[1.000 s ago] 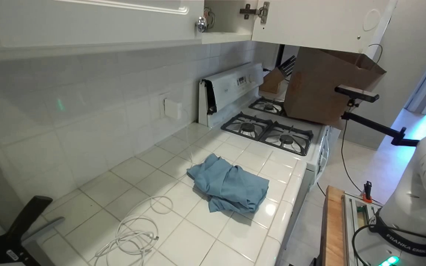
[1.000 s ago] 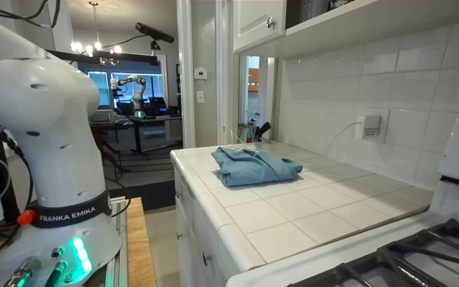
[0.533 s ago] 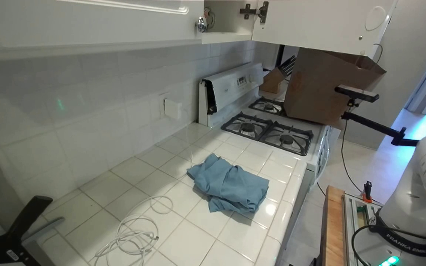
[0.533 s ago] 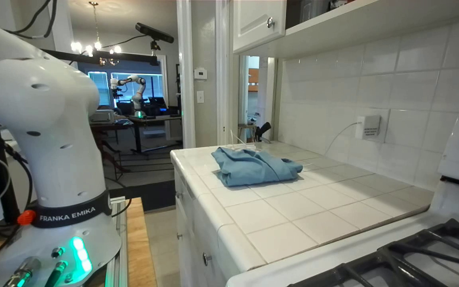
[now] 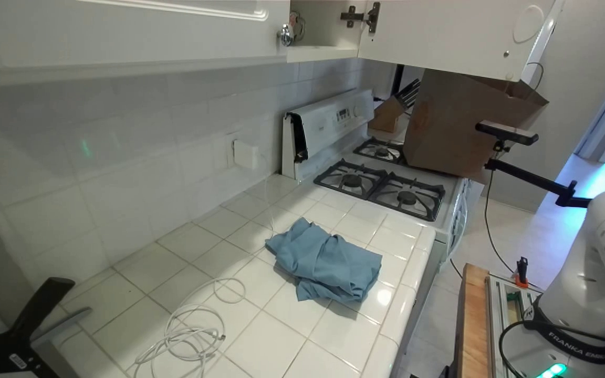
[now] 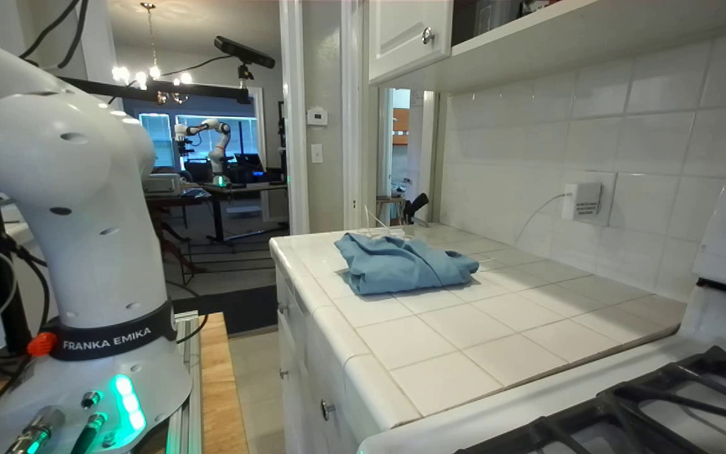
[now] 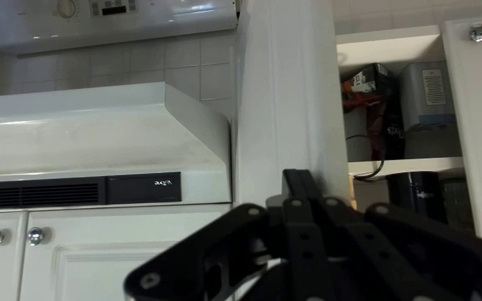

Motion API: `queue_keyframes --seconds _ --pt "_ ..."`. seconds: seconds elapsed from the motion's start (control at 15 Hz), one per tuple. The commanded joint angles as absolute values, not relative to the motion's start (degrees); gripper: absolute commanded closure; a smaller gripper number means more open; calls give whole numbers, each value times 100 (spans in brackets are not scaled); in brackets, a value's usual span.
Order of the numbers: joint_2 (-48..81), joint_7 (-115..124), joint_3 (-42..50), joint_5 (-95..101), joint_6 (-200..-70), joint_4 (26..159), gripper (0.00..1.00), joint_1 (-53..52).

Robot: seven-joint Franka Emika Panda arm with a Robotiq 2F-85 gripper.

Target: Close the top right cabinet door

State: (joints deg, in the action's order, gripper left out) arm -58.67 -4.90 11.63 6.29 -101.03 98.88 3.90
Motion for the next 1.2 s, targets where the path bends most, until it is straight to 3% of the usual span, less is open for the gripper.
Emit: queue_keyframes --seconds 0.0,0.73,1.13 --pt "-5955 -643 1195 427 -10301 10164 100 102" --pt "-5652 -853 903 -84 -10455 10428 100 -556" --pt "-5457 -879 681 125 -11401 11028 100 -423"
